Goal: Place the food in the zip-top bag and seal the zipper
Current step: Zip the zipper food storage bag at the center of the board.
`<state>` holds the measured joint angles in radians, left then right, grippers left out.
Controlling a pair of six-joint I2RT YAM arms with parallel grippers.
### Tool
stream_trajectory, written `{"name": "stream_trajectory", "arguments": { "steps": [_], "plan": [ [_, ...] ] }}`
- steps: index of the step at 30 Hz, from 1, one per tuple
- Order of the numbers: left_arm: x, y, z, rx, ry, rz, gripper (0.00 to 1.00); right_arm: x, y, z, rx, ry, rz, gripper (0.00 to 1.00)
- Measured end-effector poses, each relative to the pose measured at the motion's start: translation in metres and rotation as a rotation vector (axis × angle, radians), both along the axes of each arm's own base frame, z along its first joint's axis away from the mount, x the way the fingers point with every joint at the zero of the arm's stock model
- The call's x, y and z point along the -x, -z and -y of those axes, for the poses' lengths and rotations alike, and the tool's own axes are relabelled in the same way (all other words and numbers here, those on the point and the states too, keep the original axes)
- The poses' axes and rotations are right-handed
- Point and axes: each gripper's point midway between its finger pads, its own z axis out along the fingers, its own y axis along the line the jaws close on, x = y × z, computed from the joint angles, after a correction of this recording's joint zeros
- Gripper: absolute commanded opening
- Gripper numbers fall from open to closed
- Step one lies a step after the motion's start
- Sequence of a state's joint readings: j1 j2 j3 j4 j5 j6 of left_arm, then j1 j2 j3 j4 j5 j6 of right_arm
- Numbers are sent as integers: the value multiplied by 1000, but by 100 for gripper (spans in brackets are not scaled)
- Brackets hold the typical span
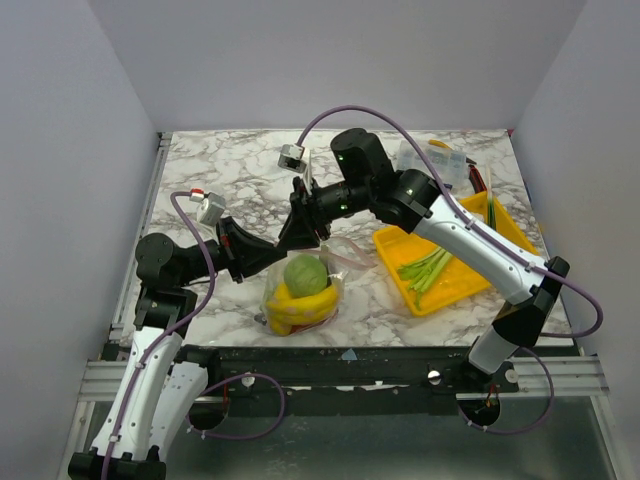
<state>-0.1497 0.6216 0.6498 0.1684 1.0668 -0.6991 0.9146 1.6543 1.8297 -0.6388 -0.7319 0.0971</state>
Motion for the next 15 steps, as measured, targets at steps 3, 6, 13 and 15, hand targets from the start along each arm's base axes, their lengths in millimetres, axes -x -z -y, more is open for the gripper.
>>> {"name": "stream_trajectory", "arguments": {
  "steps": [3,6,13,15],
  "plan": [
    [0,0,0,0,0,0,0,0,3,-2,4,-5,-7,22],
    [0,0,0,0,0,-2,0,1,2,-2,0,-15,-12,2],
    [-3,-1,-2,-5,-40,-25,0,0,2,-3,-11,-15,3,0],
    [-4,-2,-4,-10,-60,-38,0,-5,3,0,-20,-2,11,0]
  ]
}}
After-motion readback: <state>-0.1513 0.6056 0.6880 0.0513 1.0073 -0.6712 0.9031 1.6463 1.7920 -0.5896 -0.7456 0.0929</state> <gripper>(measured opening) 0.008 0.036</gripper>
